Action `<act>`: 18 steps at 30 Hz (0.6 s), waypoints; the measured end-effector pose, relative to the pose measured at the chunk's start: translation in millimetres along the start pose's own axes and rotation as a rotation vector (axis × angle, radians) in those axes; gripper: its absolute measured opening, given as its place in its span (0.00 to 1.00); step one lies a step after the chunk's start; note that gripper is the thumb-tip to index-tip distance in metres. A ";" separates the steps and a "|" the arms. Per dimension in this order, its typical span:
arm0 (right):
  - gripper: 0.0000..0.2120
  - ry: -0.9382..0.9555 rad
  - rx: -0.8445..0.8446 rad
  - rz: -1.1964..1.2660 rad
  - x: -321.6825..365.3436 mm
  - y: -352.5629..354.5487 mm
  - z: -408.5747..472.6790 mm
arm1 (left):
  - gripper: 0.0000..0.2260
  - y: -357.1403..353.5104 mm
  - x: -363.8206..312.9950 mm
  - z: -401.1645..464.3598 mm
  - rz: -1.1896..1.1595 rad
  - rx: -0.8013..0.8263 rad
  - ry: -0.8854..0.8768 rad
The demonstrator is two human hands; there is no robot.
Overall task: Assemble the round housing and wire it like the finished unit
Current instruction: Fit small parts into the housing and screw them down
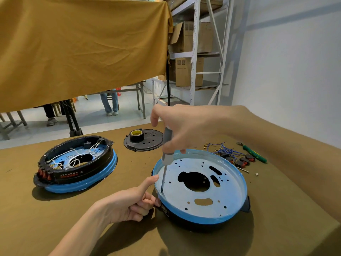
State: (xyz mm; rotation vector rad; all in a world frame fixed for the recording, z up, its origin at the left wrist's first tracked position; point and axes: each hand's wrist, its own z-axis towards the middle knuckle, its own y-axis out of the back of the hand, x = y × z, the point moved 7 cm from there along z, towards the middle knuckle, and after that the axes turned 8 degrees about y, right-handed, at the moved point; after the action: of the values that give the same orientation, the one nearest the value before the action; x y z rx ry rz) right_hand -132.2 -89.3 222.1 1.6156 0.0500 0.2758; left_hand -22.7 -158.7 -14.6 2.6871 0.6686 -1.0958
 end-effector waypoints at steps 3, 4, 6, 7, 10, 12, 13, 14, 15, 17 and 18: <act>0.19 0.002 -0.100 -0.066 1.8 1.1 1.6 | 0.37 0.6 0.2 1.0 0.002 -0.006 0.000; 0.20 0.014 -0.098 -0.039 2.5 1.0 0.8 | 0.37 0.6 0.2 1.4 0.003 -0.006 0.000; 0.25 0.034 -0.033 0.026 2.6 0.4 -0.8 | 0.37 0.9 0.2 1.8 0.003 -0.003 0.001; 0.25 0.040 -0.017 0.030 2.4 0.0 -1.0 | 0.37 1.2 0.3 2.0 0.002 -0.002 0.001; 0.19 0.021 -0.102 -0.074 -0.5 1.1 1.9 | 0.37 1.5 0.7 2.5 0.002 -0.001 0.004; 0.21 0.025 -0.109 -0.045 -3.2 1.1 2.3 | 0.37 1.2 0.9 2.2 0.002 -0.002 0.005; 0.22 0.026 -0.072 0.008 -4.5 0.0 1.6 | 0.36 1.0 1.0 1.9 0.000 -0.001 0.006; 0.24 0.027 -0.037 0.051 -5.8 -0.4 0.6 | 0.36 0.7 0.8 1.7 -0.002 -0.001 0.005; 0.24 0.024 -0.029 0.057 -6.7 -0.5 0.5 | 0.36 0.7 0.8 1.3 -0.002 -0.002 0.003; 0.20 -0.003 -0.094 -0.041 -9.7 0.5 1.7 | 0.36 0.9 0.6 1.3 0.003 -0.007 0.003; 0.21 -0.019 -0.140 -0.101 -10.3 2.4 1.8 | 0.36 0.9 0.5 1.5 0.004 -0.008 0.003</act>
State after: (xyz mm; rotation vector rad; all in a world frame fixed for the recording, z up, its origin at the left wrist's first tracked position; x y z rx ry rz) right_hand -142.1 -93.3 222.9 1.4712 0.0952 0.1822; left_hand -22.9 -159.8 -16.0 2.6827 0.6663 -1.0863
